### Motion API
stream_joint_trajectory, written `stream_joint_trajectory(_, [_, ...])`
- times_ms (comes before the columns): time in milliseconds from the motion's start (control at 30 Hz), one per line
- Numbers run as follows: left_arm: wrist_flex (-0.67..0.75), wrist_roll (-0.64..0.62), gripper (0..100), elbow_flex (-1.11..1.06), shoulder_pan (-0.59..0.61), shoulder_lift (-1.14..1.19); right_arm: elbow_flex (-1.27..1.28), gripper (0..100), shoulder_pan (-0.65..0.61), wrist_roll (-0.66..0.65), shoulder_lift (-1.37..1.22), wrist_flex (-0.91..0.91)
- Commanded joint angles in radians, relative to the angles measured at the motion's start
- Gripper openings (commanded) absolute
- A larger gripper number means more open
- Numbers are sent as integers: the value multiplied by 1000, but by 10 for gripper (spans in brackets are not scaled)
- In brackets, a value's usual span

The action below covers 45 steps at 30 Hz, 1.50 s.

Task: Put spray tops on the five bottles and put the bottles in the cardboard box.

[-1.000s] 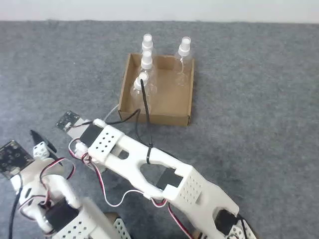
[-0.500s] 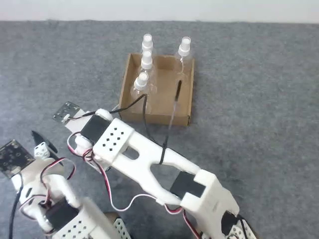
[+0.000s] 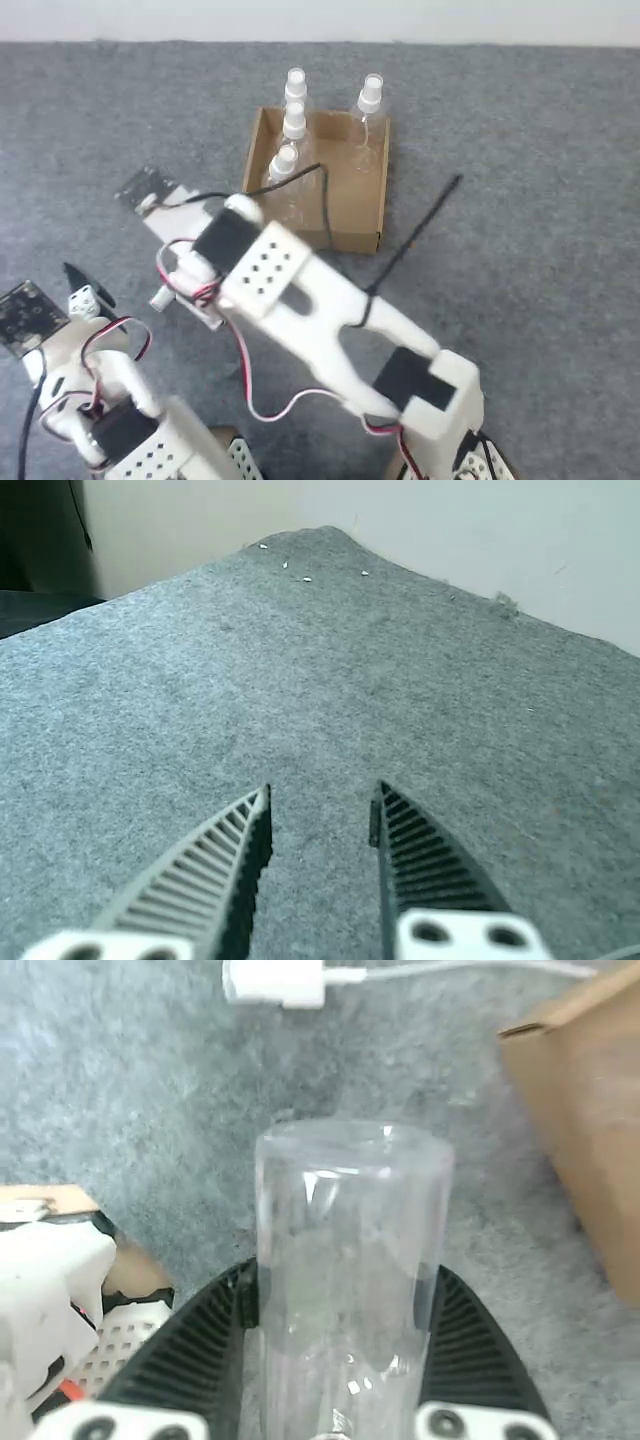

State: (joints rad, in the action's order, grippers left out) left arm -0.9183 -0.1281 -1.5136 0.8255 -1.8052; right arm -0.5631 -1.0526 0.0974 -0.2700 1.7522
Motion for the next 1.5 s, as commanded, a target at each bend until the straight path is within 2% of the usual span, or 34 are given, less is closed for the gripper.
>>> stream_joint_trajectory(0, [3, -11, 156, 7, -2, -20, 21, 134, 42, -5, 166, 42])
stream_joint_trajectory(400, [3, -11, 156, 7, -2, -20, 203, 134, 51, 3, 496, 38])
stream_joint_trajectory(600, [3, -11, 156, 7, -2, -20, 256, 134, 51, 199, 599, 36])
stream_joint_trajectory(700, [3, -11, 156, 5, -2, -20, 284, 134, 67, 258, 630, 36])
stream_joint_trajectory(1133, [26, -11, 156, -13, -2, -20, 420, 134, 441, 411, 751, 36])
stream_joint_trajectory(1467, [26, -11, 156, -13, -2, -20, 669, 138, 621, 545, 903, 10])
